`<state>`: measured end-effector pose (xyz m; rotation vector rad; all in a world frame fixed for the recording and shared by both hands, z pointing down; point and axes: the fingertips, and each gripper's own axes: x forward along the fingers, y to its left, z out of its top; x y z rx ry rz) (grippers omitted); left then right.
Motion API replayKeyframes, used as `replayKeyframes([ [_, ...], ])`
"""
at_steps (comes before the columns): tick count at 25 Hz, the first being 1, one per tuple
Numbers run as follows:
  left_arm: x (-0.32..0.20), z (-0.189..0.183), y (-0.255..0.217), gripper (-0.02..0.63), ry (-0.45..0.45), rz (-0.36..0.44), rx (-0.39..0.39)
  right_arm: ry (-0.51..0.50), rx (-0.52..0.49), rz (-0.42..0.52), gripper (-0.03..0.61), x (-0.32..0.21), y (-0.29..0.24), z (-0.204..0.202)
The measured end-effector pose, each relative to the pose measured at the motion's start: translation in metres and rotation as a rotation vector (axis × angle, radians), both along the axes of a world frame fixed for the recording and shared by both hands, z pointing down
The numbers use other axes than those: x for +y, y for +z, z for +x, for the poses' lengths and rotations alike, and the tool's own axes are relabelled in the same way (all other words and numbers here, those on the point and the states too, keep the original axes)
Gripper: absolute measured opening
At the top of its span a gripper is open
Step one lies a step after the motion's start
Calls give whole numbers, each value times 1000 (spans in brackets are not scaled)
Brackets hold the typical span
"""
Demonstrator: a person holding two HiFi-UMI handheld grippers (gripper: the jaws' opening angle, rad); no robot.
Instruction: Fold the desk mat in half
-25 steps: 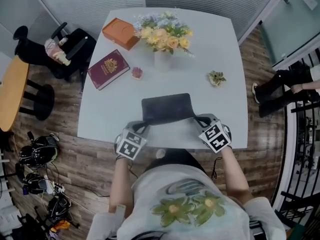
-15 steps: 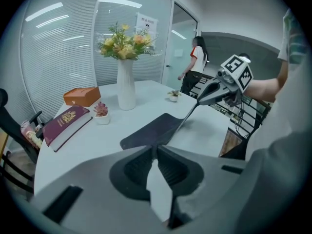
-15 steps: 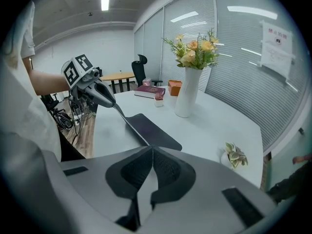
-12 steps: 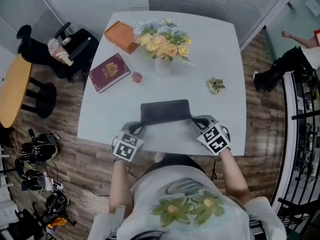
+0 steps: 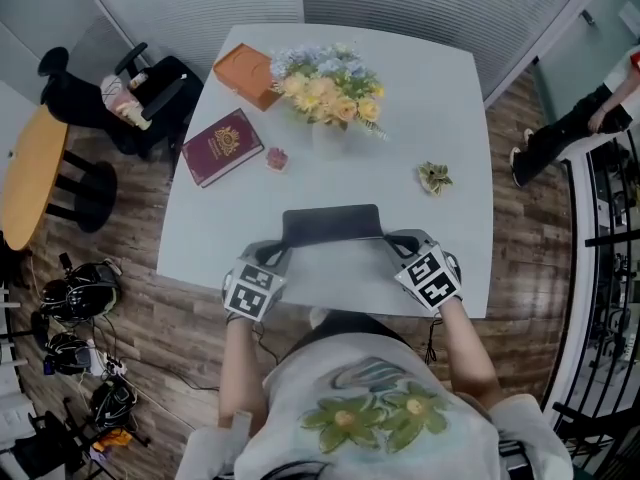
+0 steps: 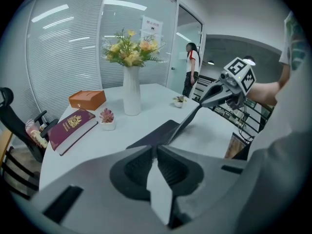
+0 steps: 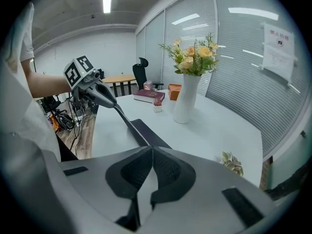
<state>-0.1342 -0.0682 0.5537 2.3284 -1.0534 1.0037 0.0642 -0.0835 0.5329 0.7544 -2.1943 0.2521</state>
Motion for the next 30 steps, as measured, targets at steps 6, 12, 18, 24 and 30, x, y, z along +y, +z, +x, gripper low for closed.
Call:
replayKeyframes([
  [6, -5, -1, -3, 40, -12, 7, 0, 16, -15, 10, 21, -9, -5, -1],
  [12, -12, -3, -6, 38, -25, 19, 2, 25, -26, 27, 21, -16, -9, -2],
  [18, -21, -4, -10, 37, -34, 32, 3, 21, -36, 40, 21, -24, -13, -3],
  [24, -28, -3, -13, 34, -46, 46, 3, 15, -40, 51, 21, -33, -15, -3],
  [30, -37, -4, -16, 34, -65, 53, 2, 7, -45, 63, 21, -45, -19, -4],
])
